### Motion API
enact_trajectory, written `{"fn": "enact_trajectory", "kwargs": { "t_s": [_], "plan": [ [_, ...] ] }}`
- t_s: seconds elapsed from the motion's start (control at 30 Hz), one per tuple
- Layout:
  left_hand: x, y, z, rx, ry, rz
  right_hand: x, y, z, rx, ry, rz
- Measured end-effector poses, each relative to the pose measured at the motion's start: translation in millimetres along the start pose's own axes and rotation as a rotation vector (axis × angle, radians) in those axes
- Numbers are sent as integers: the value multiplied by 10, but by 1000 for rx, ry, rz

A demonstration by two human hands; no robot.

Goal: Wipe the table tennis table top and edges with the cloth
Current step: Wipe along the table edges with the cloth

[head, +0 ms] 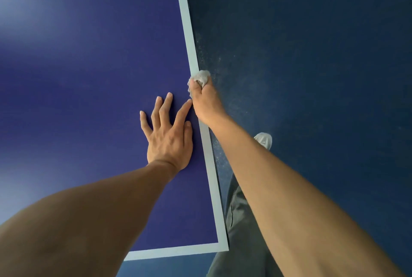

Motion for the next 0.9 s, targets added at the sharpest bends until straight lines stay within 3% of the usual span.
{"fn": "enact_trajectory", "kwargs": {
  "t_s": [0.1, 0.27, 0.4, 0.53, 0.73, 0.9],
  "plan": [
    [-6, -10, -7, -1, -15, -7, 1, -40, -117, -5, -3, 16],
    [-18, 2, 9, 13, -29, -34, -21, 251, 498, 98, -77, 7],
    [19, -12, 4, 36, -6, -63, -13, 310, 705, 65, -89, 30],
    [-6, -3, 1, 34, -8, -53, -32, 9, 265, 41, -72, 131],
    [-91, 49, -33, 30, 3, -18, -131, -904, -1116, -42, -77, 92],
    [-146, 61, -20, 20, -17, -4, -141, -889, -1140, 22, -87, 133]
  ]
}}
Point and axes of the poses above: each hand's wrist, its own z-axis away from the middle knuckle, its own x-axis out of the palm, y = z × x, the point moved 4 cm from there along -z, towards the middle knuckle, and after that the axes turned 3 degrees about z, right-handed, at the moved point
